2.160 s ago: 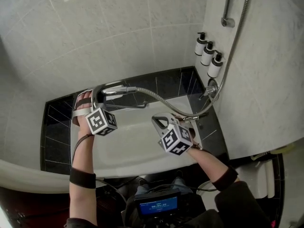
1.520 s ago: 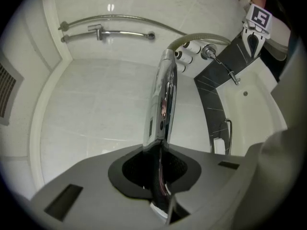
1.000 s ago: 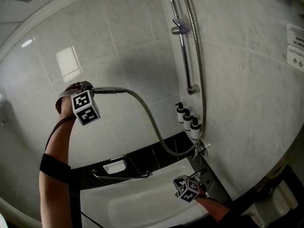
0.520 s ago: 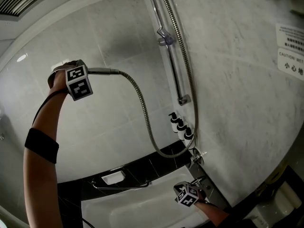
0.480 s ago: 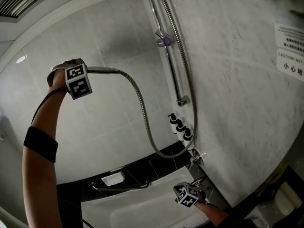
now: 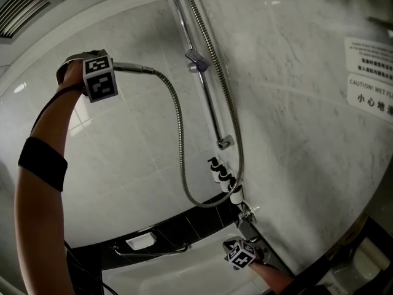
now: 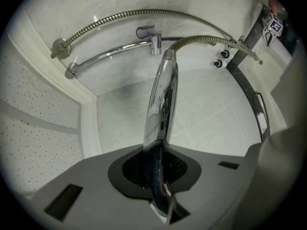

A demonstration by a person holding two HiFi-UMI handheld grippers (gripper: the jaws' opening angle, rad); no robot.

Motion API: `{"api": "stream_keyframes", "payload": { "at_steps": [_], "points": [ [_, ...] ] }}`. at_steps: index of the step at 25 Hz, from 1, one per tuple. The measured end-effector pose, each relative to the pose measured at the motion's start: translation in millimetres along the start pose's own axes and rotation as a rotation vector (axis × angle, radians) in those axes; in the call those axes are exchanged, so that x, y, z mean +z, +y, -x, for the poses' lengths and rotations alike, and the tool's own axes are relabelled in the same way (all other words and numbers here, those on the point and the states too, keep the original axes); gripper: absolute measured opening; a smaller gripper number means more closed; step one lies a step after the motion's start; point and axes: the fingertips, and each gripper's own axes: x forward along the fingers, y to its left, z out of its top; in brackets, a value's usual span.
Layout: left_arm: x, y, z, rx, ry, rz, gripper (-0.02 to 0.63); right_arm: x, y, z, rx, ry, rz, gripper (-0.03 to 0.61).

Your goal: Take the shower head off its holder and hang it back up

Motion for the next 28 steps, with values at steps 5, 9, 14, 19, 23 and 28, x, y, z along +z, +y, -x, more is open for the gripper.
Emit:
{"api": "stream_keyframes", "payload": {
  "at_steps": [5, 9, 14, 19, 23, 28],
  "points": [
    [15, 25, 3, 0.010, 0.005, -0.017, 0.051, 26, -37, 14, -0.041, -0.063, -0.037, 0.020],
    [27, 44, 6, 0.026, 0.009, -0.034, 0.051, 43, -50, 24, -0.046, -0.096, -0.052, 0.020],
    [44, 67, 9, 0.050, 0.020, -0.077, 0.051, 49, -54, 27, -0.044, -0.111, -0.054, 0.020],
    [57, 81, 8, 0.061, 0.035, -0.110, 0.051, 43, -51, 24, -0.029, -0.111, -0.063, 0.020],
    [68, 91, 7, 0.075, 0.038, -0.127, 0.051, 42, -54, 25, -0.030, -0.115, -0.070, 0.020],
    [85, 94, 3, 0.086, 0.041, -0.174, 0.051, 31, -56, 25, -0.031, -0.106, -0.089, 0.020]
  ]
}}
